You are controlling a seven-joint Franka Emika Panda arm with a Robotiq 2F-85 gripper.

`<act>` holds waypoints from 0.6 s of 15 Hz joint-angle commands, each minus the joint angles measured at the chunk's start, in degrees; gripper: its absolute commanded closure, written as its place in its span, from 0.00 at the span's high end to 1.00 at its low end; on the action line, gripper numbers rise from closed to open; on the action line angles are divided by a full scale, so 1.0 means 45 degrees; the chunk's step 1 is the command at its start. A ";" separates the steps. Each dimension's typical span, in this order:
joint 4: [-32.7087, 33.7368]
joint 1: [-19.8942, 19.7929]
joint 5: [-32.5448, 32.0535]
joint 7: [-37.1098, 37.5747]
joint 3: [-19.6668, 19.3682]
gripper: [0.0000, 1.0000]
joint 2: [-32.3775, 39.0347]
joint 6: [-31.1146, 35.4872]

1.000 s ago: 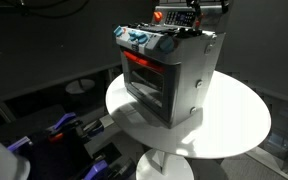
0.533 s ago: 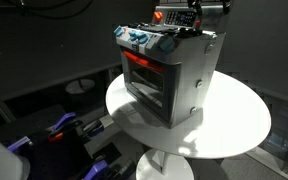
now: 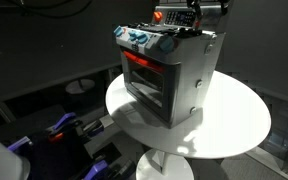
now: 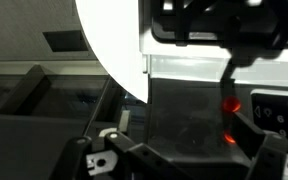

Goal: Press the top orange button on the microwave controlling panel of the stove

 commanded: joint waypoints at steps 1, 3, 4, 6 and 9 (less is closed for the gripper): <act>-0.0527 0.0097 0.1283 -0.0694 0.0127 1.00 -0.0907 -0.0900; -0.0790 0.0128 0.1893 -0.0882 0.0200 1.00 -0.1359 -0.1533; -0.0926 0.0144 0.2172 -0.0975 0.0235 1.00 -0.1632 -0.1949; -0.1262 0.0181 0.2412 -0.0876 0.0263 1.00 -0.2247 -0.2797; -0.1791 0.0198 0.2623 -0.0790 0.0296 1.00 -0.3277 -0.4289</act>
